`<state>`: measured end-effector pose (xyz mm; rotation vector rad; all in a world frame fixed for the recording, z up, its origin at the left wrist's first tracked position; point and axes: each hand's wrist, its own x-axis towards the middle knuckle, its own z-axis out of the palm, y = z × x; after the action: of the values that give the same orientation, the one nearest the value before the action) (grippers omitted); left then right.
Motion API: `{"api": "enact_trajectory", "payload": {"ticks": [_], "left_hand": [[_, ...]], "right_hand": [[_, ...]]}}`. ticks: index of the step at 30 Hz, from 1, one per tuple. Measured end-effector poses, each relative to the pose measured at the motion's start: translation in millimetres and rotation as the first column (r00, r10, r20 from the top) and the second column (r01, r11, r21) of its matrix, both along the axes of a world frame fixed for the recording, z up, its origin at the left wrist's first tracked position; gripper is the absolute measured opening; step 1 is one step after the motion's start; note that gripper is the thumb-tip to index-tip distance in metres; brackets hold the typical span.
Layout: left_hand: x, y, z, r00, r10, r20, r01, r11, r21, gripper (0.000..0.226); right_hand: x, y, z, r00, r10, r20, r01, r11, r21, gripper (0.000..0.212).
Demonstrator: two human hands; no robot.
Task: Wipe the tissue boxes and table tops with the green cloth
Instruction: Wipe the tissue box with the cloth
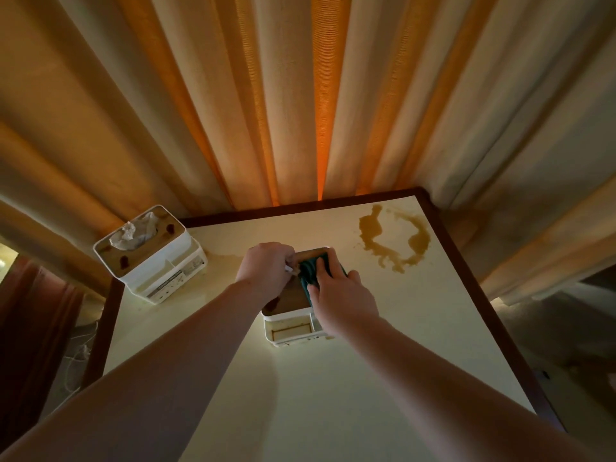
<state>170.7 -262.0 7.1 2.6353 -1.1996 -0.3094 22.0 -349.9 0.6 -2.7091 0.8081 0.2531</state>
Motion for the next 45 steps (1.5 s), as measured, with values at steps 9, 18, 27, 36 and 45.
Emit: {"api": "enact_trajectory", "payload": {"ticks": [9,18,27,36,45], "left_hand": [[-4.6,-0.9,-0.4,0.999,0.028,0.016,-0.028,1.000,-0.002,0.023],[-5.2,-35.7,29.5,0.947,-0.320,-0.034,0.322,0.940,0.109,0.025],[6.1,-73.4,35.5,0.840,-0.525,-0.138,0.534,0.752,0.387,0.066],[22.2,-30.4,7.8,0.983,-0.150,-0.105,0.171,0.957,0.235,0.047],[9.0,-20.3,-3.5,0.990,0.041,-0.133,-0.023,0.991,0.129,0.042]], "right_hand": [[-39.6,2.1,-2.5,0.995,0.100,0.006,-0.100,0.995,0.029,0.058],[-53.3,-7.1,-3.9,0.974,-0.100,0.203,0.061,0.979,0.192,0.053],[-38.4,5.2,-10.6,0.979,-0.145,0.142,0.140,0.989,0.049,0.101],[-39.5,-34.7,1.8,0.958,-0.168,0.230,0.146,0.983,0.109,0.076],[-27.8,-20.1,-4.1,0.997,-0.031,0.067,0.031,1.000,-0.003,0.077]]}}
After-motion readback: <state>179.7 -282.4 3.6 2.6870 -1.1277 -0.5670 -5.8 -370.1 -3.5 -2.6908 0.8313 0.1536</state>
